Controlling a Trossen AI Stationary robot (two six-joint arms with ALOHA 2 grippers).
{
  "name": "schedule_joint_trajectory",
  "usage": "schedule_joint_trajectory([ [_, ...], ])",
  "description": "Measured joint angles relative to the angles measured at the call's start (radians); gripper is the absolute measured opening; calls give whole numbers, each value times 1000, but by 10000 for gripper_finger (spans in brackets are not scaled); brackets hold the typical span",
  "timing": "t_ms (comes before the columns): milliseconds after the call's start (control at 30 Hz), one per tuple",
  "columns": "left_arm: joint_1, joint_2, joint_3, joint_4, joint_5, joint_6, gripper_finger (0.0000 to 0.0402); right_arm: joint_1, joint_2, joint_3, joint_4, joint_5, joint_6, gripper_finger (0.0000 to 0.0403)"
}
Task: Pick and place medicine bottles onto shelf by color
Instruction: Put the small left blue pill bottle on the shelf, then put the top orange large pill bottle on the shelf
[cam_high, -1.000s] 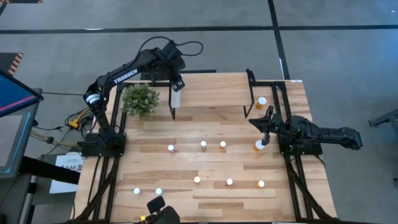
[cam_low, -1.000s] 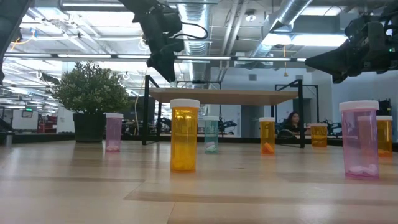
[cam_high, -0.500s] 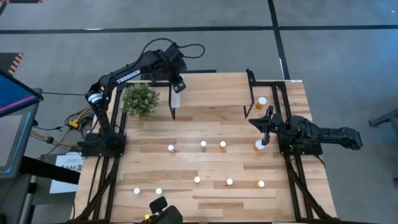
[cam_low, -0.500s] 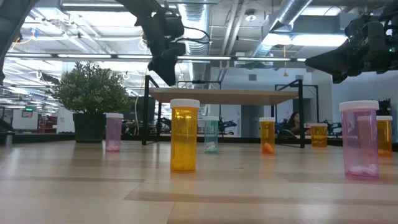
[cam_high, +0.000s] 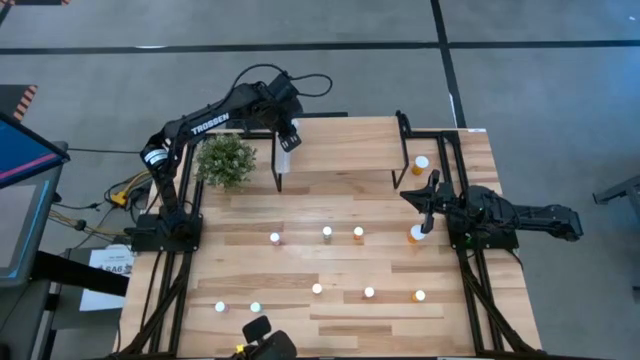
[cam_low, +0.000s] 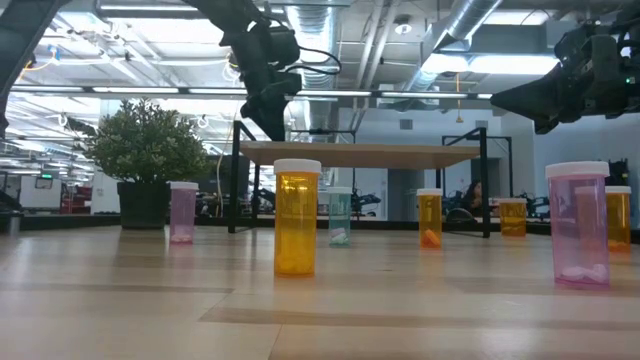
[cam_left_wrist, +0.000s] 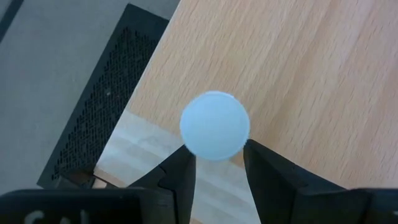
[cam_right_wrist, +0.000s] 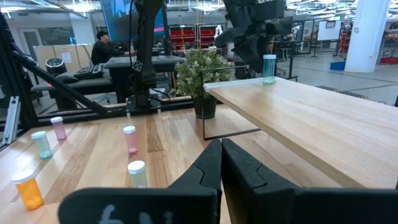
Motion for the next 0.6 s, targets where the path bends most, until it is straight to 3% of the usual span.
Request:
schedule_joint_trajectory([
  [600, 0, -6, 0, -84, -83, -6, 122, 0, 0, 0, 0, 0, 0, 33],
])
